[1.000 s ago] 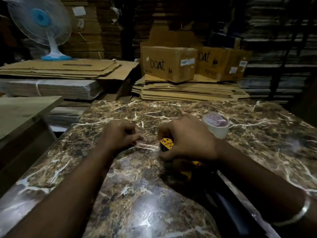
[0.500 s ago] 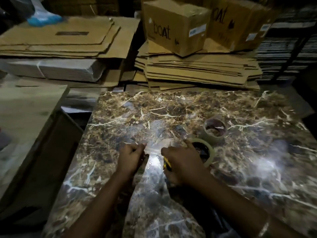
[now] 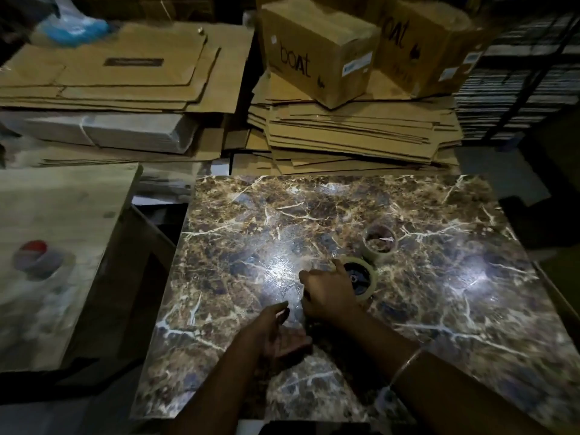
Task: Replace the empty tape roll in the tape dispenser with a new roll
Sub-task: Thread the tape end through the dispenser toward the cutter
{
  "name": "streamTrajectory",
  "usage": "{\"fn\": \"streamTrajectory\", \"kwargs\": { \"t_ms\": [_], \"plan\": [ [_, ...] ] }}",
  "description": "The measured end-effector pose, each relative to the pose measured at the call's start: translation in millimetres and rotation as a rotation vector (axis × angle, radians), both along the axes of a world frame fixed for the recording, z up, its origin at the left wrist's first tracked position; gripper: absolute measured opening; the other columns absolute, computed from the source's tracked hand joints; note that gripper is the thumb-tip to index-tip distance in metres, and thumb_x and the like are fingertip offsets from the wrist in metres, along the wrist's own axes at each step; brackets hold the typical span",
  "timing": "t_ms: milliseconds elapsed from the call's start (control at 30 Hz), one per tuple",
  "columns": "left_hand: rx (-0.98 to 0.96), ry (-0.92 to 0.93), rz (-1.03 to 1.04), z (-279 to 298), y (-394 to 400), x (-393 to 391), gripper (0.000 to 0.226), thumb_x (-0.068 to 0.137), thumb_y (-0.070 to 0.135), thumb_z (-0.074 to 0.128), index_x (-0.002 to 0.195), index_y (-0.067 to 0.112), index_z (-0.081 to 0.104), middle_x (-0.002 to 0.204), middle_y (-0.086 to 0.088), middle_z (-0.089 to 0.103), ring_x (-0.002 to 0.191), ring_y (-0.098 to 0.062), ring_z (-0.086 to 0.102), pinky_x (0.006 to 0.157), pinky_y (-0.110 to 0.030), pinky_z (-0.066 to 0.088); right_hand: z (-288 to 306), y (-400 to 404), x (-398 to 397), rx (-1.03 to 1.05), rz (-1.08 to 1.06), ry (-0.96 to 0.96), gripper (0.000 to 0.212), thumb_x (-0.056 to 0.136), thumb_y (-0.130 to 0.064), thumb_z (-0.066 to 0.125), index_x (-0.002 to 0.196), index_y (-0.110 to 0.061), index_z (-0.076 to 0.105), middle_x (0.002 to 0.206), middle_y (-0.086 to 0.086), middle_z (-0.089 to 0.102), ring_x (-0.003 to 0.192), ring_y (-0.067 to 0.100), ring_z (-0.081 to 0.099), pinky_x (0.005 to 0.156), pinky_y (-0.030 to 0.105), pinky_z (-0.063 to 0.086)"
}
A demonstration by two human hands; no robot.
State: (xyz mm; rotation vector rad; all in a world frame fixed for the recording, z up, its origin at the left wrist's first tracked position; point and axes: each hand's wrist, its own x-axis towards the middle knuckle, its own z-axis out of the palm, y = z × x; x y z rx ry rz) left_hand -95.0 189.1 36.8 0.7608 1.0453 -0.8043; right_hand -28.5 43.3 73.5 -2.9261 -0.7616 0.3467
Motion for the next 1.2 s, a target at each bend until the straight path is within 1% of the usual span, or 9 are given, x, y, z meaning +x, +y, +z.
{"fn": "streamTrajectory", "kwargs": {
  "t_ms": [100,200,333,500,633,833,933,1067,1200],
  "plan": [
    [-0.088,0.009,0.11,-4,-4,-3,0.016,0.094,0.027,0.06,0.09,0.012,0.056,0.077,-0.035,0.069,0.057,-0.044,0.072,0.044,-0.043,0.059,-1,2,-1,-0.016,-0.017,0.0,0.015,0.069,-0.025,0.064,0.081,-0.018,0.06,0.067,0.004,0.065,0.062,0.028,0.067,0.115,0.057,0.031],
    [-0.172,0.001,0.126,-2,-8,-2,0.012,0.091,0.017,0.062,0.087,0.007,0.057,0.075,-0.029,0.072,0.058,-0.039,0.073,0.052,-0.045,0.062,-2,5,-1,-0.025,-0.023,-0.01,0.019,0.07,-0.026,0.064,0.087,-0.018,0.064,0.071,0.003,0.068,0.066,0.026,0.068,0.117,0.057,0.026],
    [-0.218,-0.017,0.228,-2,-13,5,0.02,0.099,0.011,0.054,0.086,-0.002,0.062,0.068,-0.022,0.073,0.053,-0.035,0.073,0.048,-0.046,0.059,-5,7,0,-0.033,-0.046,-0.01,0.018,0.069,-0.026,0.062,0.085,-0.018,0.063,0.07,0.002,0.067,0.066,0.025,0.067,0.118,0.057,0.024],
    [-0.217,0.016,0.3,-6,-5,7,0.023,0.098,0.017,0.056,0.084,0.0,0.062,0.088,-0.016,0.072,0.081,-0.036,0.068,0.051,-0.049,0.06,-5,7,-1,-0.009,-0.054,-0.007,0.02,0.071,-0.028,0.06,0.087,-0.018,0.065,0.071,0.002,0.068,0.068,0.026,0.068,0.118,0.057,0.023],
    [-0.279,-0.002,0.267,-6,-7,8,0.045,0.101,0.015,0.049,0.064,-0.004,0.065,0.07,-0.019,0.075,0.057,-0.035,0.074,0.047,-0.049,0.058,-1,10,-1,-0.029,-0.058,0.003,0.017,0.073,-0.026,0.061,0.087,-0.016,0.063,0.068,0.001,0.064,0.068,0.028,0.067,0.118,0.06,0.023],
    [-0.29,0.001,0.252,-16,-12,7,0.021,0.103,0.011,0.047,0.107,-0.003,0.061,0.102,-0.02,0.066,0.093,-0.035,0.062,0.048,-0.044,0.061,9,13,3,-0.112,-0.039,0.06,0.022,0.082,-0.028,0.058,0.1,-0.018,0.062,0.066,-0.004,0.047,0.08,0.029,0.068,0.122,0.058,0.009],
    [-0.264,-0.013,0.274,-16,-17,5,0.022,0.103,0.017,0.049,0.105,0.0,0.062,0.099,-0.018,0.066,0.09,-0.032,0.062,0.046,-0.04,0.061,12,14,2,-0.12,-0.035,0.079,0.02,0.081,-0.031,0.058,0.096,-0.019,0.058,0.066,-0.005,0.045,0.081,0.028,0.067,0.122,0.058,0.006],
    [-0.22,0.001,0.293,-19,-19,1,0.031,0.103,0.027,0.047,0.096,0.0,0.062,0.077,-0.019,0.075,0.079,-0.034,0.068,0.045,-0.041,0.06,11,12,2,-0.127,0.0,0.06,0.025,0.076,-0.037,0.062,0.09,-0.017,0.059,0.068,-0.003,0.049,0.076,0.028,0.066,0.121,0.06,0.004],
    [-0.154,0.003,0.316,-22,-18,-2,0.036,0.104,0.029,0.042,0.104,-0.002,0.06,0.087,-0.022,0.072,0.07,-0.035,0.073,0.056,-0.041,0.061,10,14,5,-0.095,0.033,0.06,0.022,0.065,-0.029,0.067,0.069,-0.018,0.048,0.05,-0.009,0.028,0.053,0.027,0.059,0.116,0.066,0.021]
  ]
}}
